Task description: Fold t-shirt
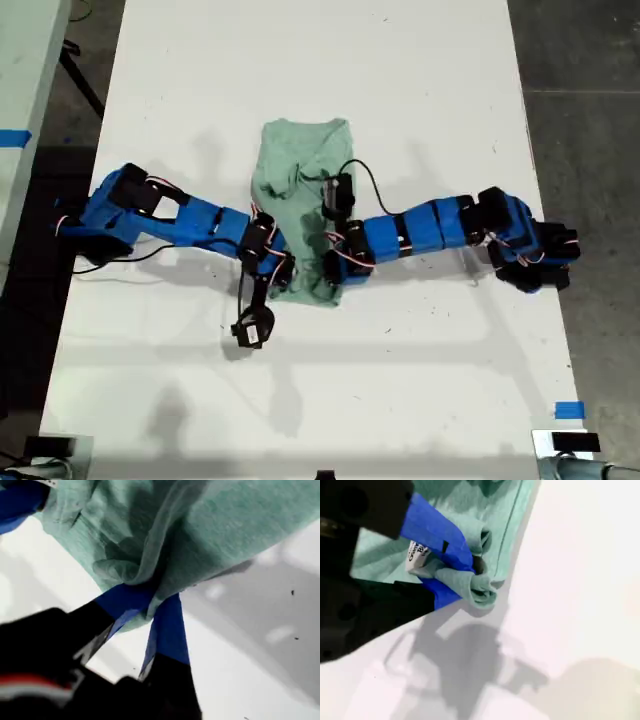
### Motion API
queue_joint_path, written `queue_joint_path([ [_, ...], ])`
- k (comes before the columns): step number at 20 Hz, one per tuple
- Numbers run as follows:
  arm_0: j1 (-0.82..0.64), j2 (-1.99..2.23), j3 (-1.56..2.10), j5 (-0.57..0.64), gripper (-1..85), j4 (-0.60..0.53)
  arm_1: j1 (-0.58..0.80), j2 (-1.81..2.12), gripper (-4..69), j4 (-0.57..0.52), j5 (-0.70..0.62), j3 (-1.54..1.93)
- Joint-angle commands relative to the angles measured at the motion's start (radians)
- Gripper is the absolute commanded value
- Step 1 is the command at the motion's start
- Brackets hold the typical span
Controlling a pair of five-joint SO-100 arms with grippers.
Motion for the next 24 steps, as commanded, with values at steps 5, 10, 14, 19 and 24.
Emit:
queue_joint_path([
  [5, 0.175, 0.272, -0.055, 0.008, 0.0, 0.091, -0.103, 0.241, -1.3, 0.029, 0.012, -0.025],
  [10, 0.118, 0.351, -0.063, 0.06, 0.0, 0.11, 0.003, 0.255, -1.3, -0.026, -0.094, -0.021],
  [14, -0.106, 0.385, -0.054, 0.215, 0.0, 0.212, 0.207, 0.288, -1.4, -0.023, -0.265, -0.021],
  [19, -0.413, 0.36, -0.041, 0.368, 0.0, 0.247, 0.419, 0.334, -1.4, -0.031, -0.417, -0.026],
  [24, -0.592, 0.256, -0.066, 0.446, 0.0, 0.23, 0.537, 0.311, -1.4, -0.071, -0.477, 0.005],
])
